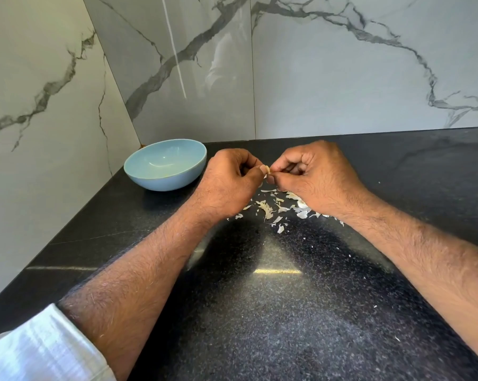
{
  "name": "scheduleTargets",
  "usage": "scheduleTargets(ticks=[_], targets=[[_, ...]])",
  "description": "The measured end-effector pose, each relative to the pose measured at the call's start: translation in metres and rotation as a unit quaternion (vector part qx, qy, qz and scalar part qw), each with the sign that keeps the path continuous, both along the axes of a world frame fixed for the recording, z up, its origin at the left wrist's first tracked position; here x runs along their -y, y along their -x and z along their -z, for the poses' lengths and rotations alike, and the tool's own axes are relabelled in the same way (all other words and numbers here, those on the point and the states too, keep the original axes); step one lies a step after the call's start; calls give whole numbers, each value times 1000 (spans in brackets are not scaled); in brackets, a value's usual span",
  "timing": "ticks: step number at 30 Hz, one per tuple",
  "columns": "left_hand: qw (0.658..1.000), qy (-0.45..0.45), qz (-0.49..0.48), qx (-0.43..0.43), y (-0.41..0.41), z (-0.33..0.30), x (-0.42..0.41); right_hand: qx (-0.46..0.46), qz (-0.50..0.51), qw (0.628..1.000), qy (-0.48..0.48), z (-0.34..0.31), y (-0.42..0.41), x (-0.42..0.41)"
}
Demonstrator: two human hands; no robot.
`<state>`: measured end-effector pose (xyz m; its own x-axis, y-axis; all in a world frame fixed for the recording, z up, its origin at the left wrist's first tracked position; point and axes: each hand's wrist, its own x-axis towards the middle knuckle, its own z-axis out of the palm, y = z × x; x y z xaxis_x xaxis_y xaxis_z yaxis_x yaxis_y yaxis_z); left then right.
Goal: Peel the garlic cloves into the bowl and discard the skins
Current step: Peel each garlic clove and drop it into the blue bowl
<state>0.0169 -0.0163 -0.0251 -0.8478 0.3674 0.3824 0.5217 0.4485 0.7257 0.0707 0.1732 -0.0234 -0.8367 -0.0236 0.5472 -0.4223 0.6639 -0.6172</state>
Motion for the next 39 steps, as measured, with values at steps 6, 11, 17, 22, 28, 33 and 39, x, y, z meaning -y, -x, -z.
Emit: scheduleTargets(ticks=[6, 11, 17, 22, 28, 33, 39], targets=[[1000, -19, -6, 3, -3, -1, 0, 65, -27, 996, 60, 0, 1, 0], [1000, -14, -10, -24, -5, 2, -5, 117, -54, 979, 159, -3, 2, 0], [999, -41, -17, -9, -7, 1, -8, 249, -109, 891, 364, -4, 1, 0], [999, -43, -17, -10, -8, 1, -9, 261, -129, 869, 399, -4, 2, -3], [998, -64, -6, 22, -9, 1, -9, 227, -91, 906, 345, -5, 2, -3], [990, -114, -10, 85, -11, 1, -10, 163, -48, 952, 256, -1, 4, 2], [983, -143, -5, 120, -11, 1, -11, 171, -76, 938, 292, -4, 4, 1]])
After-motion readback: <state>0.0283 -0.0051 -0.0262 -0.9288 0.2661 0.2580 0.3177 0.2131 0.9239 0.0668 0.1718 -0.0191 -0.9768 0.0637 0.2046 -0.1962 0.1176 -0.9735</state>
